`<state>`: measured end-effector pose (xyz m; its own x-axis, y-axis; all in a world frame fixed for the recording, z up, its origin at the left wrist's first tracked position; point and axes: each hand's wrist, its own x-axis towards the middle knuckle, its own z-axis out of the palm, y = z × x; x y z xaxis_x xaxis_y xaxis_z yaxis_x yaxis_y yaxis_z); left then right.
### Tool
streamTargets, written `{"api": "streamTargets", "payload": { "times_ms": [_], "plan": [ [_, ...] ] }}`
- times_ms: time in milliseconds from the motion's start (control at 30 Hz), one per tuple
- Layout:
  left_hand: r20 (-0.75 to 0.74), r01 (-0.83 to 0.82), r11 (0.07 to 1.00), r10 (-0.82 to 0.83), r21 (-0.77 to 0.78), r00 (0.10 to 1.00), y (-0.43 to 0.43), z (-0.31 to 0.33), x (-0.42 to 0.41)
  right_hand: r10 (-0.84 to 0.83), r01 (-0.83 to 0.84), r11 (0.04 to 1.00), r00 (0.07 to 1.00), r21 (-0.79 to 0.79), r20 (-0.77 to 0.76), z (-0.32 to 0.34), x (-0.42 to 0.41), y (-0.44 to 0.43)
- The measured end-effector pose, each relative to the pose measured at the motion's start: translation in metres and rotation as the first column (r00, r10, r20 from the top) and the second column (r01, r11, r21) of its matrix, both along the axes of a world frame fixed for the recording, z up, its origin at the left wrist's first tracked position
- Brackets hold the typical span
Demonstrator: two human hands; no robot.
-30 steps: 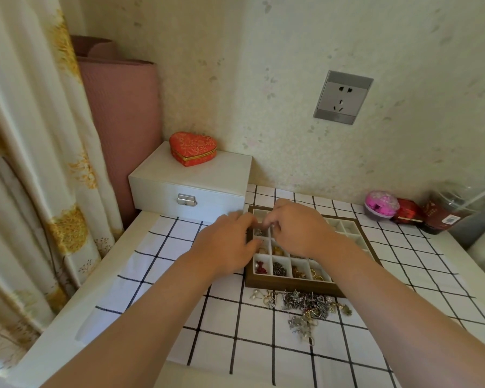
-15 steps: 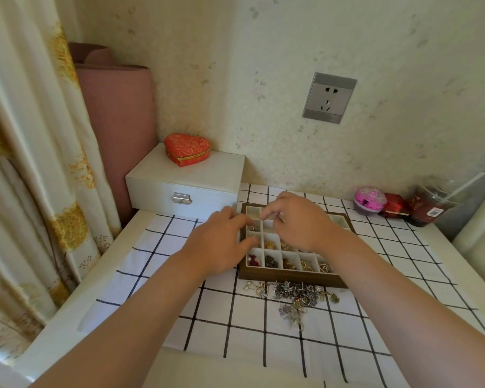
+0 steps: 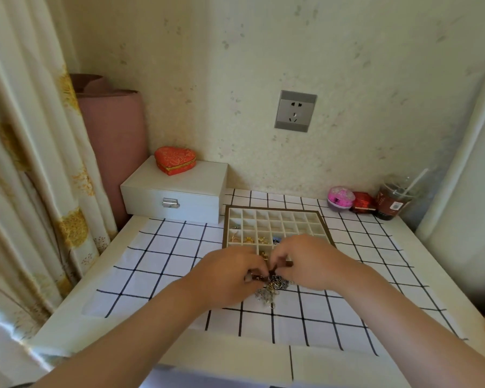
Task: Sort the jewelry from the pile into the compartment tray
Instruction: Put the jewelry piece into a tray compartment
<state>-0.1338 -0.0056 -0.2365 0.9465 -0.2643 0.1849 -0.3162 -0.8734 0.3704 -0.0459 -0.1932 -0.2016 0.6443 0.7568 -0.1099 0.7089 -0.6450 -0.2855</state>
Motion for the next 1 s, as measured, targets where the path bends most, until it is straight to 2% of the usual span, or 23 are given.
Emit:
{"api": "streamTargets", "payload": {
  "times_ms": [167,467,667,733,833,900,1000],
  "plan": [
    [-0.016,0.051,0.992,-0.049,0.113,0.999,-0.005,-0.005,-0.003,0.033,-0.032,0.999,0.999,-0.03,0.007,-0.013,-0.004,-0.01],
    [-0.148,0.007,0.991,0.012,0.131,0.989,-0.002,0.009,0.005,0.101,-0.1,0.994,0.995,-0.04,0.025,-0.014,-0.005,-0.003],
    [-0.171,-0.065,0.996,0.055,-0.055,0.984,-0.003,0.016,0.006,0.07,-0.07,0.998,0.998,-0.008,0.004,-0.012,-0.004,-0.001],
    [-0.167,-0.095,0.993,0.081,-0.075,0.983,-0.003,0.015,0.006,0.046,-0.046,0.999,0.998,0.013,-0.034,-0.011,-0.003,-0.001],
    [-0.168,-0.154,0.974,0.126,-0.166,0.978,0.0,0.013,0.008,-0.031,0.054,0.985,0.989,0.162,-0.142,-0.002,-0.001,-0.004],
    [-0.184,-0.188,0.923,0.131,-0.336,0.974,-0.001,0.014,0.01,-0.081,0.154,0.944,0.966,0.293,-0.244,0.006,0.0,-0.005],
    [-0.205,-0.232,0.794,0.138,-0.561,0.969,-0.006,0.02,0.013,-0.105,0.273,0.864,0.92,0.424,-0.378,0.014,0.0,-0.004]
  ]
}}
